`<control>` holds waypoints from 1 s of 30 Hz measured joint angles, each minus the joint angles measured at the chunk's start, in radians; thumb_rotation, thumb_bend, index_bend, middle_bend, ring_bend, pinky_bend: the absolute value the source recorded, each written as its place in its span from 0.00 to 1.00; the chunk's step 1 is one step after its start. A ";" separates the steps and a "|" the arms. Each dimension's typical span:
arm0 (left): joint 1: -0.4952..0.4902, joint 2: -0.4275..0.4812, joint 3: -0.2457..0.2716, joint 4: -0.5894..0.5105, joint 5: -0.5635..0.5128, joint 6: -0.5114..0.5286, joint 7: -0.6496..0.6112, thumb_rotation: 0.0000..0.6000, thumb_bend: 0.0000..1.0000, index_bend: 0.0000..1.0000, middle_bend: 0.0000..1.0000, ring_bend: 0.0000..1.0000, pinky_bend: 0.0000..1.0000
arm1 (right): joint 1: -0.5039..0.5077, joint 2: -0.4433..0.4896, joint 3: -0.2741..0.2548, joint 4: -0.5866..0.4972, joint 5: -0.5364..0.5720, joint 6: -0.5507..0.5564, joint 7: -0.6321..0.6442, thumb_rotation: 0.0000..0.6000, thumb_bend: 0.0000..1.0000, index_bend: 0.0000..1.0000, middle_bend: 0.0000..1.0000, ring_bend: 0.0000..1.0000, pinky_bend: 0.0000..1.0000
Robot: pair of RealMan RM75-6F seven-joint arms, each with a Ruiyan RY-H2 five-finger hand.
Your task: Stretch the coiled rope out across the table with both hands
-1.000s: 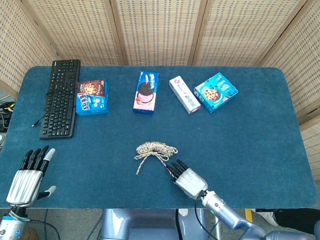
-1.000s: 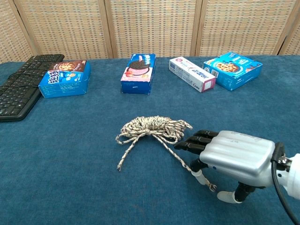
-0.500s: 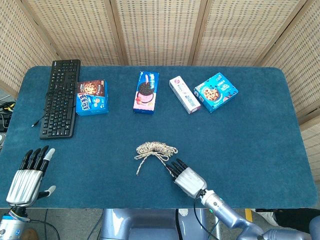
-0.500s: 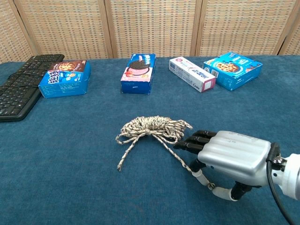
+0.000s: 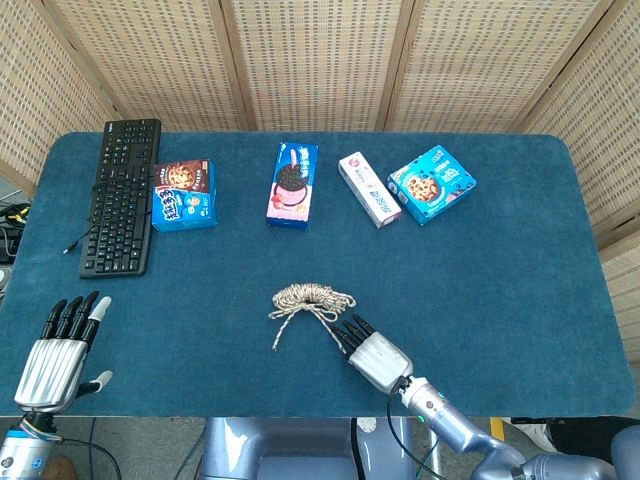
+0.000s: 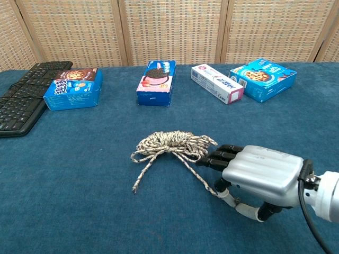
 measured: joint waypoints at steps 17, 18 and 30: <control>-0.011 -0.015 0.006 0.014 0.018 -0.009 0.016 1.00 0.00 0.00 0.00 0.00 0.00 | 0.009 0.028 -0.020 0.032 -0.130 0.098 0.058 1.00 0.47 0.63 0.09 0.00 0.00; -0.015 -0.020 0.007 0.020 0.025 -0.014 0.019 1.00 0.00 0.00 0.00 0.00 0.00 | 0.011 0.033 -0.023 0.041 -0.149 0.107 0.063 1.00 0.47 0.63 0.09 0.00 0.00; -0.207 -0.163 -0.016 0.226 0.217 -0.167 0.023 1.00 0.05 0.32 0.00 0.00 0.00 | 0.034 0.088 -0.032 0.079 -0.235 0.164 0.135 1.00 0.47 0.63 0.09 0.00 0.00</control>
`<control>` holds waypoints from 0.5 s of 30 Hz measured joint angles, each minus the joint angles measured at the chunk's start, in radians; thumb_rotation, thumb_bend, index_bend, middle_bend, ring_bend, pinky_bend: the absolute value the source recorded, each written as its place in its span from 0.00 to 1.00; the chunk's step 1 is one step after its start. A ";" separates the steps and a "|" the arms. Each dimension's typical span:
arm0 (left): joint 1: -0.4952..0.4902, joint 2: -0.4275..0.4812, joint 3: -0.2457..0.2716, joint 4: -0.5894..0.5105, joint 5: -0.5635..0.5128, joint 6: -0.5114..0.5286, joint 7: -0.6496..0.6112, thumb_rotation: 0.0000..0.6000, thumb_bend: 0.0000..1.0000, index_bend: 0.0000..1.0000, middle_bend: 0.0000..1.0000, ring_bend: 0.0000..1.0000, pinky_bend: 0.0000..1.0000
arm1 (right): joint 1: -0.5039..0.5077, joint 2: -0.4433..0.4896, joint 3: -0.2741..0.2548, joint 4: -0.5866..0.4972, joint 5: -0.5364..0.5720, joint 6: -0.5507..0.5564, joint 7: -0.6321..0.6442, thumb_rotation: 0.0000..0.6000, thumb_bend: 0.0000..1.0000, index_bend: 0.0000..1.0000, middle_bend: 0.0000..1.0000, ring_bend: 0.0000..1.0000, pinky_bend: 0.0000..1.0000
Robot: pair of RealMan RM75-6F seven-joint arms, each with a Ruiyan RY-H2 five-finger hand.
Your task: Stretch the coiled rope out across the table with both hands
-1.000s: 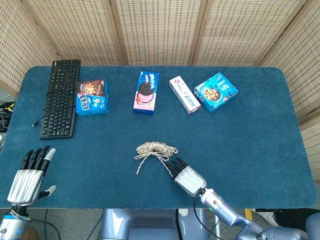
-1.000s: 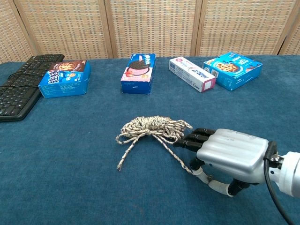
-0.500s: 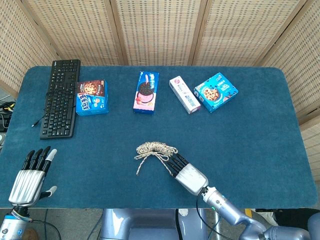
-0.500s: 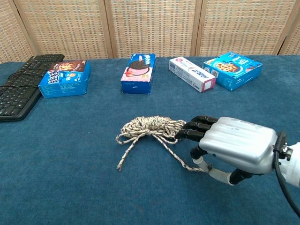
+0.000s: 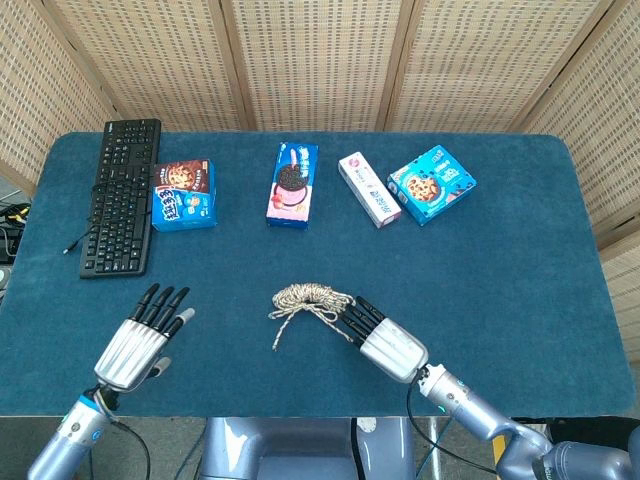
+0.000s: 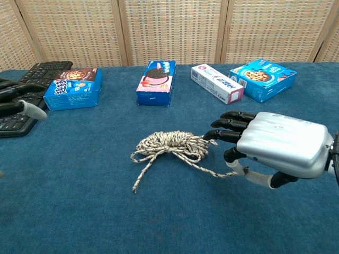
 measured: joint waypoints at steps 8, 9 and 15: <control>-0.201 -0.148 -0.022 0.224 0.151 -0.104 -0.149 1.00 0.14 0.39 0.00 0.00 0.00 | 0.008 -0.002 0.012 0.007 0.025 -0.023 0.010 1.00 0.47 0.64 0.09 0.00 0.00; -0.220 -0.162 -0.026 0.238 0.155 -0.124 -0.149 1.00 0.15 0.39 0.00 0.00 0.00 | 0.010 -0.003 0.015 0.011 0.033 -0.030 0.012 1.00 0.47 0.64 0.09 0.00 0.00; -0.325 -0.256 -0.050 0.337 0.155 -0.226 -0.150 1.00 0.19 0.44 0.00 0.00 0.00 | 0.016 -0.001 0.022 0.017 0.052 -0.043 0.023 1.00 0.47 0.64 0.09 0.00 0.00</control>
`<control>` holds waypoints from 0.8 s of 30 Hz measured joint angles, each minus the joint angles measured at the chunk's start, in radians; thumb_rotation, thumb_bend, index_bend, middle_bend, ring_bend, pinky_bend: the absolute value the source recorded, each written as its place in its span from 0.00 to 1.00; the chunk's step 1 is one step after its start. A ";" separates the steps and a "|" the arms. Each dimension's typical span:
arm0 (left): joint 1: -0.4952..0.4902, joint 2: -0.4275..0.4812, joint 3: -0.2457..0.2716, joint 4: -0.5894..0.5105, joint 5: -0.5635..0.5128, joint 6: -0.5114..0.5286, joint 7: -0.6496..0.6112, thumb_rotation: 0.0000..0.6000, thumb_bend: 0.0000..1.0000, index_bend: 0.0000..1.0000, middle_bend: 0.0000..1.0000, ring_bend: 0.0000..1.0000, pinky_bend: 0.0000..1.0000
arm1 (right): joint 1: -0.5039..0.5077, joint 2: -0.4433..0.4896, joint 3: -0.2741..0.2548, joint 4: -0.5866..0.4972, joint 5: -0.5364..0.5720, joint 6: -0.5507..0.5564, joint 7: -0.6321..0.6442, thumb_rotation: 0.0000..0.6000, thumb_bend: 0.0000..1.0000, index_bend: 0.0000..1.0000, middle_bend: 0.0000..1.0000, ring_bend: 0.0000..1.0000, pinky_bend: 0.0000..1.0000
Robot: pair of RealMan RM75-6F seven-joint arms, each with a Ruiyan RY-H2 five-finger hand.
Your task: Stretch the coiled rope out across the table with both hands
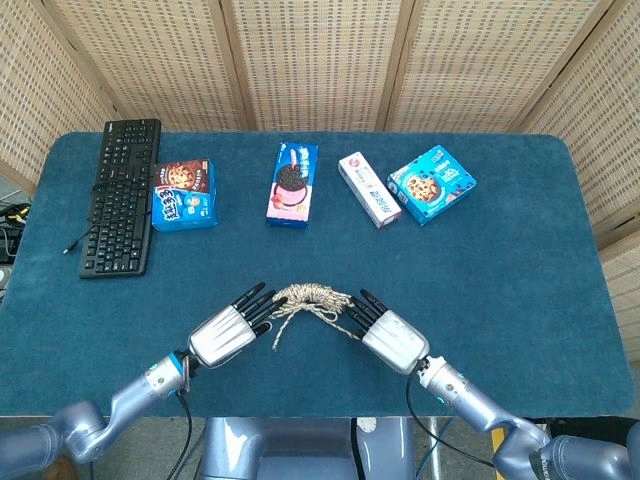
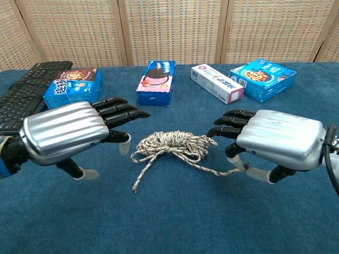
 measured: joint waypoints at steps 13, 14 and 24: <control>-0.095 -0.137 0.019 0.136 -0.053 -0.087 -0.035 1.00 0.25 0.48 0.00 0.00 0.00 | 0.003 0.010 0.005 -0.006 0.021 -0.004 0.015 1.00 0.47 0.64 0.09 0.00 0.00; -0.100 -0.144 0.024 0.145 -0.058 -0.089 -0.035 1.00 0.25 0.49 0.00 0.00 0.00 | 0.002 0.010 0.005 -0.006 0.022 -0.004 0.015 1.00 0.47 0.64 0.09 0.00 0.00; -0.121 -0.176 0.058 0.178 -0.076 -0.071 -0.029 1.00 0.29 0.53 0.00 0.00 0.00 | 0.002 0.006 0.000 -0.001 0.022 -0.001 0.015 1.00 0.47 0.65 0.09 0.00 0.00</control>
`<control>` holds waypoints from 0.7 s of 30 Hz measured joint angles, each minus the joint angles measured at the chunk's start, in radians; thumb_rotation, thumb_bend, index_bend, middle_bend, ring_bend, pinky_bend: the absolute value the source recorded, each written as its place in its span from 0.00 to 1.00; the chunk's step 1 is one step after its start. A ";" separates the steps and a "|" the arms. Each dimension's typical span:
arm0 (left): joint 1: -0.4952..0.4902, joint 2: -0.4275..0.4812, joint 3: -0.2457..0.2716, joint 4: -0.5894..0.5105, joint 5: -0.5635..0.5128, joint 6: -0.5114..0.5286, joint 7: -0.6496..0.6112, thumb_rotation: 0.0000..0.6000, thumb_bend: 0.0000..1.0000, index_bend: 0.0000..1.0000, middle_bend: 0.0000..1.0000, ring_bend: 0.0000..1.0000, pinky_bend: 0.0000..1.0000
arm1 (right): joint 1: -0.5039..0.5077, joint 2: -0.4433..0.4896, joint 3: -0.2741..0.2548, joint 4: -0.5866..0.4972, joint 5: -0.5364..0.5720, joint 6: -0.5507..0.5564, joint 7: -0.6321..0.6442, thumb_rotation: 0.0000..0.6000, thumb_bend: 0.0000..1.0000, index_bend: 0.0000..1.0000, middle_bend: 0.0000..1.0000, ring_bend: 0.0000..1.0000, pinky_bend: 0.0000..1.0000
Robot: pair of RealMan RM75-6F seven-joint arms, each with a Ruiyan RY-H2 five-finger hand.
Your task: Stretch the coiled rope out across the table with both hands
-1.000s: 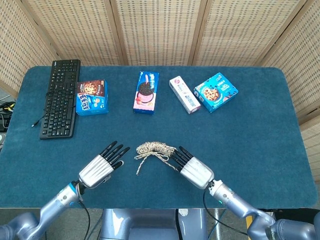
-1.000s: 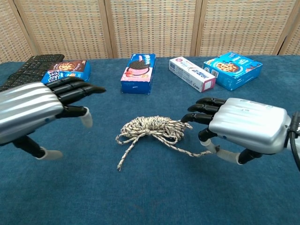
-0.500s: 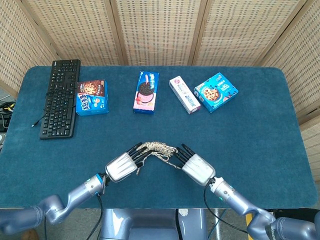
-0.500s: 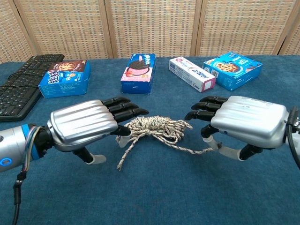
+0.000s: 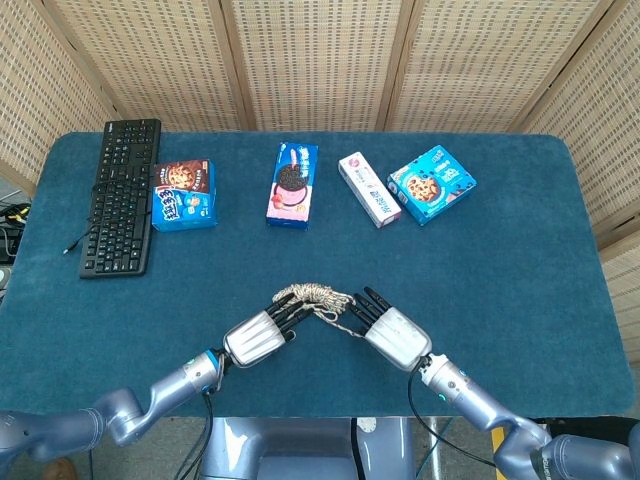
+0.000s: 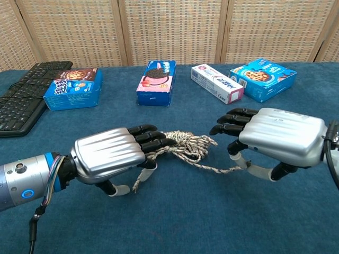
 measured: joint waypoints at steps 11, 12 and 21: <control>-0.016 -0.013 0.016 0.008 -0.026 0.003 0.018 1.00 0.35 0.55 0.00 0.00 0.00 | 0.001 -0.006 -0.004 0.011 -0.002 0.003 0.009 1.00 0.47 0.65 0.09 0.00 0.00; -0.017 -0.015 0.017 0.010 -0.028 0.000 0.019 1.00 0.35 0.55 0.00 0.00 0.00 | 0.001 -0.007 -0.004 0.013 -0.001 0.003 0.010 1.00 0.47 0.65 0.09 0.00 0.00; -0.027 -0.026 0.028 0.016 -0.044 -0.005 0.032 1.00 0.35 0.56 0.00 0.00 0.00 | 0.000 -0.011 -0.007 0.022 -0.003 0.006 0.019 1.00 0.47 0.65 0.09 0.00 0.00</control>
